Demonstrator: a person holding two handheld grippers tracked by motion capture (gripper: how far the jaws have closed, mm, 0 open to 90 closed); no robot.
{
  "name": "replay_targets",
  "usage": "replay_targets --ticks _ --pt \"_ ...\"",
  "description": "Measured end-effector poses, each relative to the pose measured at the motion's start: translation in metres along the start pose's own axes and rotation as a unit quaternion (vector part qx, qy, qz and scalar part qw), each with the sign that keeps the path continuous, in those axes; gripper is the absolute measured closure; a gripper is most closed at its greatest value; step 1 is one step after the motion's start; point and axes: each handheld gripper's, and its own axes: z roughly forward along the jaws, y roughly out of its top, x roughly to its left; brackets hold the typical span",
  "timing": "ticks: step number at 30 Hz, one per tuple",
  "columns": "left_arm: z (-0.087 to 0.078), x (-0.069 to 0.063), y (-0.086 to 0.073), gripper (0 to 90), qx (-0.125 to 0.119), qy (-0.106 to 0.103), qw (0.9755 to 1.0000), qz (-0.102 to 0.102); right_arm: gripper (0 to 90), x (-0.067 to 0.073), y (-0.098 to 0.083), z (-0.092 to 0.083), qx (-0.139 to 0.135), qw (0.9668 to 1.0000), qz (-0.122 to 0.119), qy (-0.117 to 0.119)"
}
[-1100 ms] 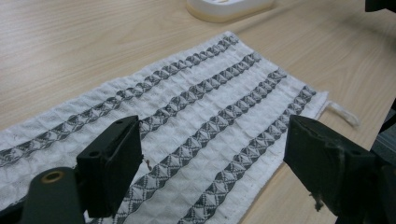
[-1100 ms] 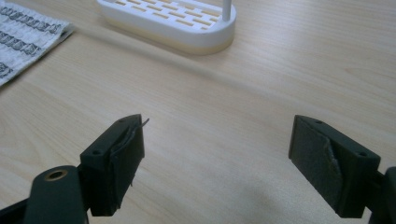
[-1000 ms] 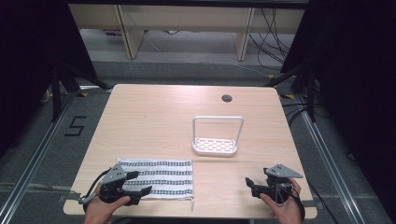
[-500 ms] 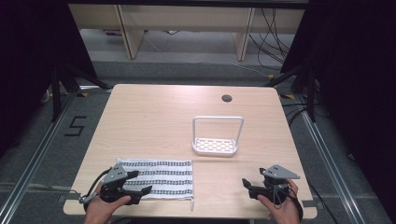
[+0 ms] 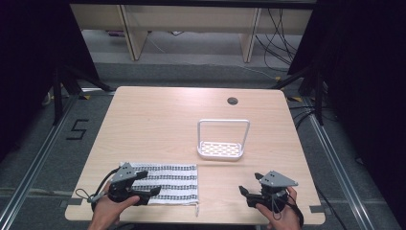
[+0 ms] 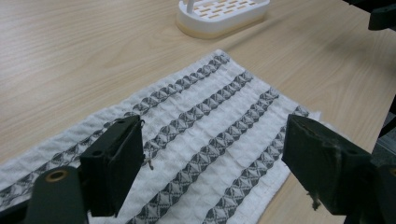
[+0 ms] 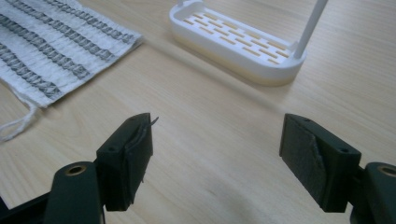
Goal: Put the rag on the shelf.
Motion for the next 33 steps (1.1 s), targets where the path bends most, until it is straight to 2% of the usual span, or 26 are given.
replay_targets --ticks 4,6,8,9,10,11,12,13,15,17,21,23,25,26,27,28,29,31,32,33 --pt "0.004 0.000 0.003 20.0 -0.001 0.002 1.0000 0.002 27.7 0.005 0.002 0.002 -0.004 0.9998 -0.013 0.011" --pt "0.004 0.002 0.004 20.1 0.007 -0.001 1.0000 0.007 27.9 0.008 0.003 0.001 -0.002 0.9999 -0.009 0.011" --pt "0.006 0.003 0.006 20.1 0.008 -0.002 1.0000 0.005 28.2 0.012 0.004 0.003 -0.003 0.9997 -0.017 0.017" --pt "0.008 0.004 0.008 20.1 0.007 -0.002 1.0000 0.002 28.6 0.014 0.006 0.004 -0.010 0.9993 -0.032 0.018" --pt "0.009 0.006 0.009 20.2 0.009 -0.004 0.9999 0.004 28.8 0.018 0.006 0.004 -0.004 0.9995 -0.023 0.022" --pt "0.011 0.005 0.011 20.2 0.004 0.002 1.0000 0.001 29.0 0.020 0.007 0.005 -0.005 0.9992 -0.030 0.026" --pt "0.013 0.006 0.013 20.1 0.002 -0.004 1.0000 0.001 28.9 0.022 0.008 0.007 -0.009 0.9989 -0.034 0.031" --pt "0.013 0.007 0.015 20.1 0.008 -0.002 1.0000 0.005 28.9 0.024 0.009 0.008 -0.010 0.9985 -0.044 0.031" --pt "0.018 0.007 0.018 20.1 0.006 -0.003 1.0000 0.006 30.0 0.030 0.011 0.009 -0.008 0.9983 -0.047 0.034" --pt "0.023 0.006 0.024 20.1 0.005 0.001 0.9999 0.014 30.5 0.034 0.012 0.012 -0.007 0.9975 -0.055 0.044" --pt "0.030 0.006 0.035 23.2 0.009 -0.011 0.9995 0.028 32.0 0.043 0.014 0.016 -0.001 0.9963 -0.065 0.056" --pt "0.035 0.006 0.041 26.8 0.024 -0.017 0.9988 0.040 32.8 0.049 0.015 0.019 0.001 0.9956 -0.069 0.063" --pt "0.041 0.005 0.047 26.6 0.035 -0.019 0.9977 0.055 34.3 0.054 0.016 0.022 0.004 0.9945 -0.077 0.071" --pt "0.041 0.005 0.047 26.2 0.035 -0.019 0.9977 0.055 34.3 0.054 0.016 0.022 0.004 0.9945 -0.077 0.071" --pt "0.047 0.004 0.052 26.2 0.045 -0.026 0.9965 0.065 35.7 0.062 0.017 0.026 0.005 0.9931 -0.085 0.082" --pt "0.047 0.004 0.052 26.2 0.045 -0.026 0.9965 0.065 35.7 0.062 0.017 0.026 0.005 0.9931 -0.085 0.082" --pt "0.055 0.003 0.057 26.2 0.051 -0.030 0.9958 0.070 37.5 0.068 0.018 0.030 0.009 0.9915 -0.094 0.090" --pt "0.059 0.002 0.060 26.6 0.054 -0.031 0.9955 0.071 37.9 0.071 0.018 0.032 0.012 0.9914 -0.091 0.093" --pt "0.065 0.002 0.063 27.9 0.061 -0.037 0.9946 0.076 38.7 0.079 0.019 0.036 0.018 0.9901 -0.096 0.101" --pt "0.069 0.001 0.065 28.6 0.064 -0.041 0.9939 0.080 39.1 0.081 0.019 0.039 0.017 0.9890 -0.106 0.102"
